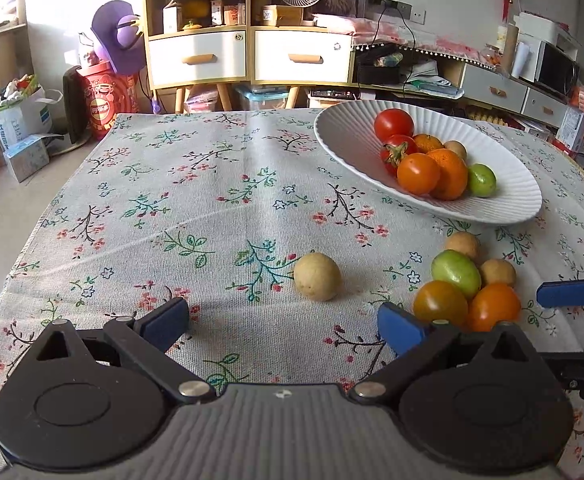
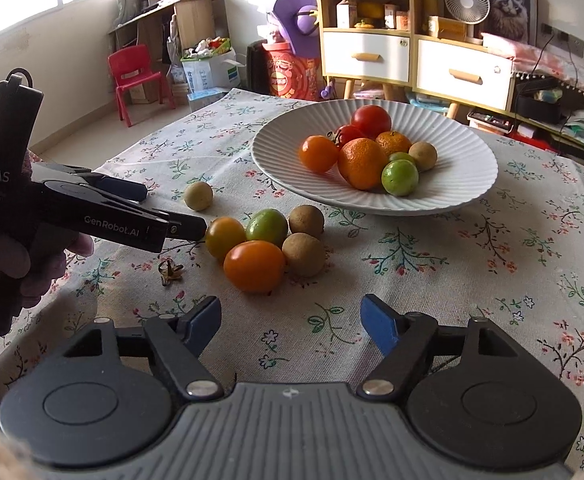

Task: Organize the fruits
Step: 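Withdraw both tools toward the pale round fruit and the orange tomato, then grasp the pale round fruit with the left tool while the right tool grasps the orange tomato, then carry the pale fruit and orange tomato into the white plate and open both tools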

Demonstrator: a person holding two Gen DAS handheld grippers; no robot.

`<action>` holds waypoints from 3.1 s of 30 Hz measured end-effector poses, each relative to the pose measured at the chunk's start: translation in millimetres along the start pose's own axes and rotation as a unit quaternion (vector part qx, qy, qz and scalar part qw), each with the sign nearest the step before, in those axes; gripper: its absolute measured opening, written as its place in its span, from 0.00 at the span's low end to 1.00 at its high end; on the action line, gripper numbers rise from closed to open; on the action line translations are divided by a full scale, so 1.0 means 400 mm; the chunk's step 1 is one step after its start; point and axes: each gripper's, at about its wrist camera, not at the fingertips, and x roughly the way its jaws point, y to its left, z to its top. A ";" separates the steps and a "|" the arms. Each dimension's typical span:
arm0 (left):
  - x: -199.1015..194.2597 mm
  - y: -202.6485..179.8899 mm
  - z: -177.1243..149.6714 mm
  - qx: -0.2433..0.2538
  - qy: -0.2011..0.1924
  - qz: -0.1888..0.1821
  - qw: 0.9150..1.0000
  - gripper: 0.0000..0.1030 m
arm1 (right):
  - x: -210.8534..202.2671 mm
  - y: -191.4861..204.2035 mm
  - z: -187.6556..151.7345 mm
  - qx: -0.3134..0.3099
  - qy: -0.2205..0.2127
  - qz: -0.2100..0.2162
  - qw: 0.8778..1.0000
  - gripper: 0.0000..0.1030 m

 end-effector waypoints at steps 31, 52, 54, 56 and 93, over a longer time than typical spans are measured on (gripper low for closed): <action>-0.004 -0.025 0.019 0.011 -0.017 -0.025 0.999 0.32 | 0.025 0.038 0.022 -0.024 -0.012 0.009 1.000 0.41; -0.010 -0.027 0.027 0.016 -0.005 -0.026 1.000 0.19 | 0.027 0.040 0.031 -0.023 -0.019 0.015 0.999 0.33; -0.010 -0.028 0.029 0.015 -0.001 -0.025 1.000 0.19 | 0.027 0.039 0.032 -0.020 -0.017 0.015 1.000 0.33; -0.012 -0.027 0.030 0.012 0.002 -0.025 1.000 0.19 | 0.026 0.035 0.035 -0.016 -0.016 0.017 1.000 0.33; -0.075 -0.173 0.145 0.000 -0.007 -0.097 0.995 0.19 | -0.039 -0.159 0.134 0.058 -0.064 -0.044 0.995 0.32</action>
